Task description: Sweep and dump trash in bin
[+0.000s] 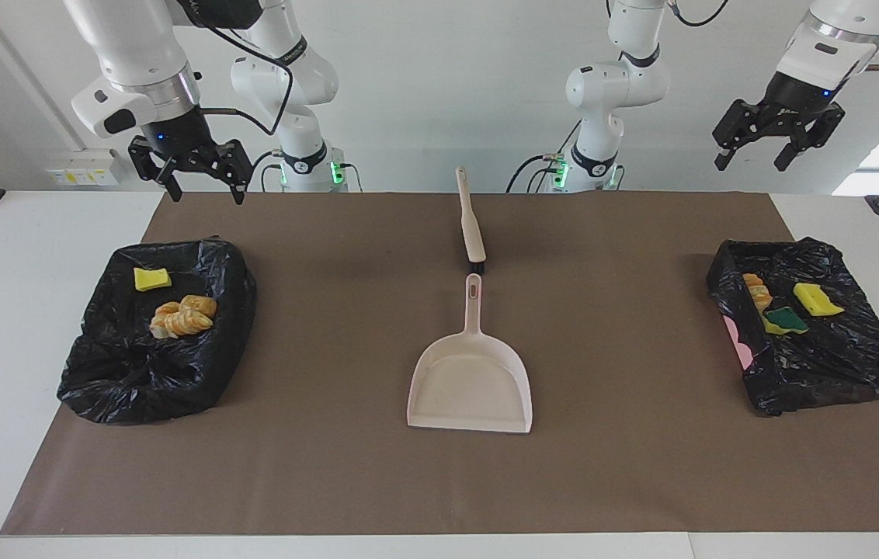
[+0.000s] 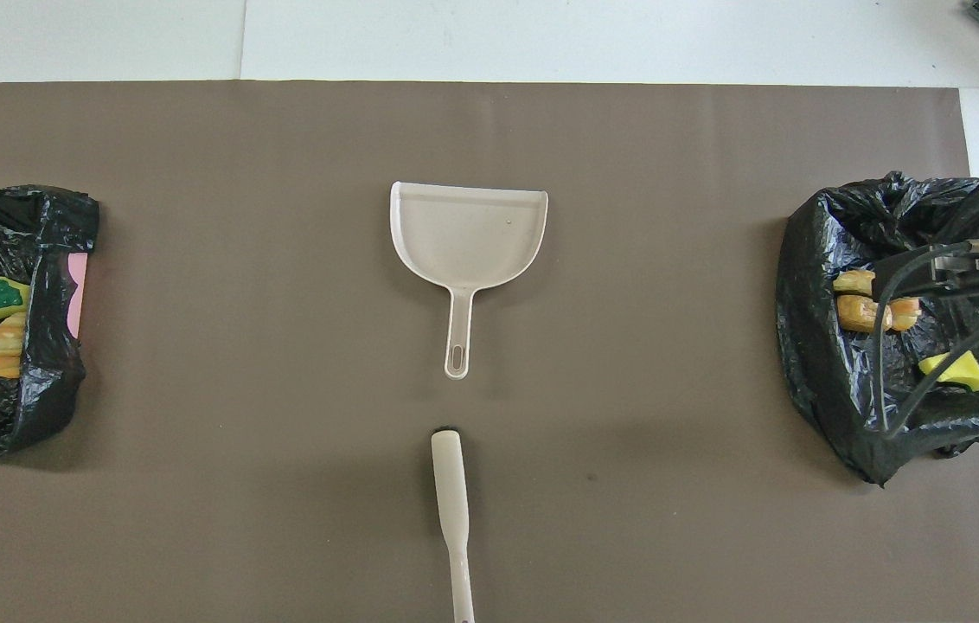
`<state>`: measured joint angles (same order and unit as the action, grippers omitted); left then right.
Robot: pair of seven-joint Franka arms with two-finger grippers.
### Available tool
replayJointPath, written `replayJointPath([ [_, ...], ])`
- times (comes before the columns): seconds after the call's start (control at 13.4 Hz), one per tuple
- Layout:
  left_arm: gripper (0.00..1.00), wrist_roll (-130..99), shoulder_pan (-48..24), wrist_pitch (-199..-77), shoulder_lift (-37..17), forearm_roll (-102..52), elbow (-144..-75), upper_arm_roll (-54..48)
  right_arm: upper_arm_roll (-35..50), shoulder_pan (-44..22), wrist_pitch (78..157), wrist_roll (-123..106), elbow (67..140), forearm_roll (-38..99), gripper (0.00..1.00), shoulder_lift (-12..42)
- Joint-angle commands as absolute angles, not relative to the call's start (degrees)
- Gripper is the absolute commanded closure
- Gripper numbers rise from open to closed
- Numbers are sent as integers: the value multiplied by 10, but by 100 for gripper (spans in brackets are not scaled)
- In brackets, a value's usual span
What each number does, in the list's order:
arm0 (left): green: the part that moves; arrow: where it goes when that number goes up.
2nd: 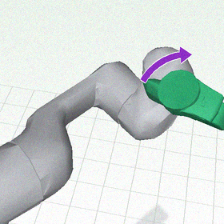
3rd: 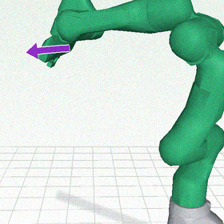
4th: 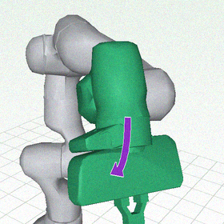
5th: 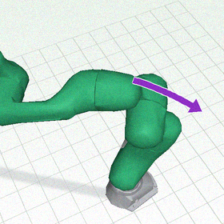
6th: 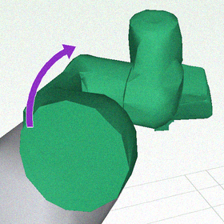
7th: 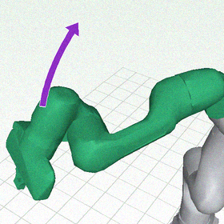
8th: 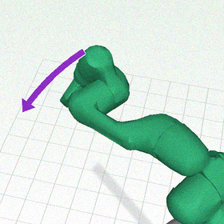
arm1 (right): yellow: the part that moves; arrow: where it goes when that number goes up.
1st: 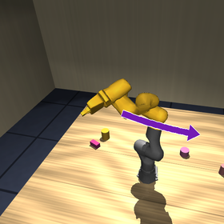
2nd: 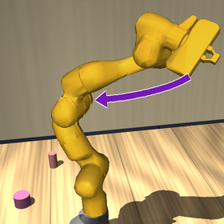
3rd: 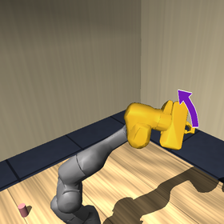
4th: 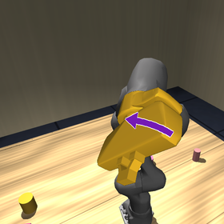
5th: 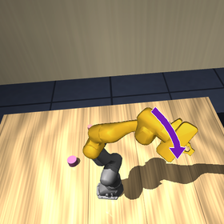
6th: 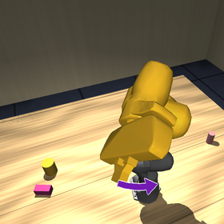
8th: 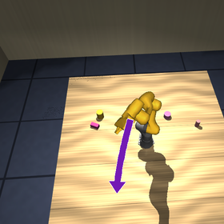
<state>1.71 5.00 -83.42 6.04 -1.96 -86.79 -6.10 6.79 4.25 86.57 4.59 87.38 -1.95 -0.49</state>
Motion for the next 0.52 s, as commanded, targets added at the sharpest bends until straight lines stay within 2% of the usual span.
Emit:
replayJointPath([
  [0.0, 0, 17, 56, -830, 74, -22, -881, -62, 69, 62, 859, 57, 879, 19, 0, -16],
  [0.45, 0, 15, 56, -829, 74, -22, -881, -62, 69, 65, 840, 62, 850, 11, 0, -5],
])
